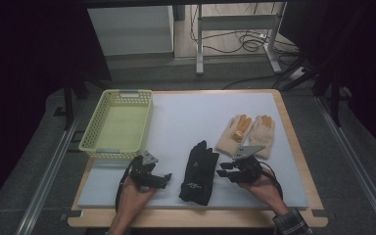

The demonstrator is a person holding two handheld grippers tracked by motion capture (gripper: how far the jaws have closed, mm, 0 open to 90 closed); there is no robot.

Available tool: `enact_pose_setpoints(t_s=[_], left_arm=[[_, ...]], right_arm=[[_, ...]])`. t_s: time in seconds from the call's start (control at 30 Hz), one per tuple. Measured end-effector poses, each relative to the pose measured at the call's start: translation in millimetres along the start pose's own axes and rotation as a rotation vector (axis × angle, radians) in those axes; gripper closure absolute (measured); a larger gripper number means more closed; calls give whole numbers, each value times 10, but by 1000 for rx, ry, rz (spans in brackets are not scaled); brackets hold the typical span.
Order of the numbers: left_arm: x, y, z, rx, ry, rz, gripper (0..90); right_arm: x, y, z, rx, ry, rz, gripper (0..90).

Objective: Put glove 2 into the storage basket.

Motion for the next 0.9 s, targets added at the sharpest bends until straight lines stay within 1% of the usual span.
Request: enact_pose_setpoints(t_s=[0.03, 0.07, 0.13, 0.17, 0.23, 0.27, 0.3, 0.33, 0.37, 0.5, 0.53, 0.57, 0.63, 0.67, 0.7, 0.73, 0.77, 0.83, 0.87, 0.9], left_arm=[[0, 0, 0, 0, 0, 0, 38], [0, 0, 0, 0, 0, 0, 38], [-3, -4, 4, -1, 4, 2, 49], [-5, -7, 5, 0, 6, 6, 49], [-8, -8, 24, 5, 17, -3, 67], [-9, -11, 35, -3, 24, -11, 87], [-1, -22, 45, -19, 20, -25, 88], [20, -44, 71, -30, 8, -31, 81], [20, -44, 71, -30, 8, -31, 80], [83, -99, 140, -29, -8, -28, 70], [135, -133, 160, -40, -18, -35, 63], [158, -150, 172, -34, -13, -26, 53], [172, -163, 177, -31, -13, -21, 53], [191, -183, 183, -20, -11, -19, 49], [218, -210, 183, 6, -4, -18, 42], [225, -224, 184, 14, -6, -18, 33], [225, -224, 184, 14, -6, -18, 36], [235, -238, 193, 20, -2, -34, 39], [241, -239, 196, 27, -5, -30, 37], [241, -239, 196, 27, -5, -30, 38]], right_arm=[[25, -13, -4, -3, 1, -2, 707], [25, -13, -4, -3, 1, -2, 707], [123, -83, -41, -13, -6, -8, 734], [123, -83, -41, -13, -6, -8, 734], [192, -129, -83, -7, -15, -1, 753], [221, -147, -102, -8, -20, 0, 777], [246, -165, -120, -10, -24, 1, 797], [279, -198, -148, -11, -25, -3, 840], [279, -198, -148, -11, -25, -3, 840], [310, -270, -196, -19, -27, 3, 865], [305, -306, -213, -21, -32, 10, 865], [303, -315, -221, -20, -33, 16, 865], [296, -332, -237, -18, -33, 23, 864], [291, -345, -247, -18, -33, 26, 863], [272, -367, -281, -20, -32, 34, 862], [262, -372, -298, -20, -31, 35, 862], [262, -372, -298, -20, -31, 35, 862], [239, -381, -333, -17, -29, 33, 855], [212, -389, -370, -12, -24, 34, 835], [212, -389, -370, -12, -24, 34, 835]])
Point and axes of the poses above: each handheld gripper's, and its own axes: z roughly backward along the jaws, x roughly out of its underside, y roughly to its right, the point moved 9 cm from there along -z, roughly forward along the jaws, and after that the axes turned 8 degrees about -x, right-handed, at the moved point
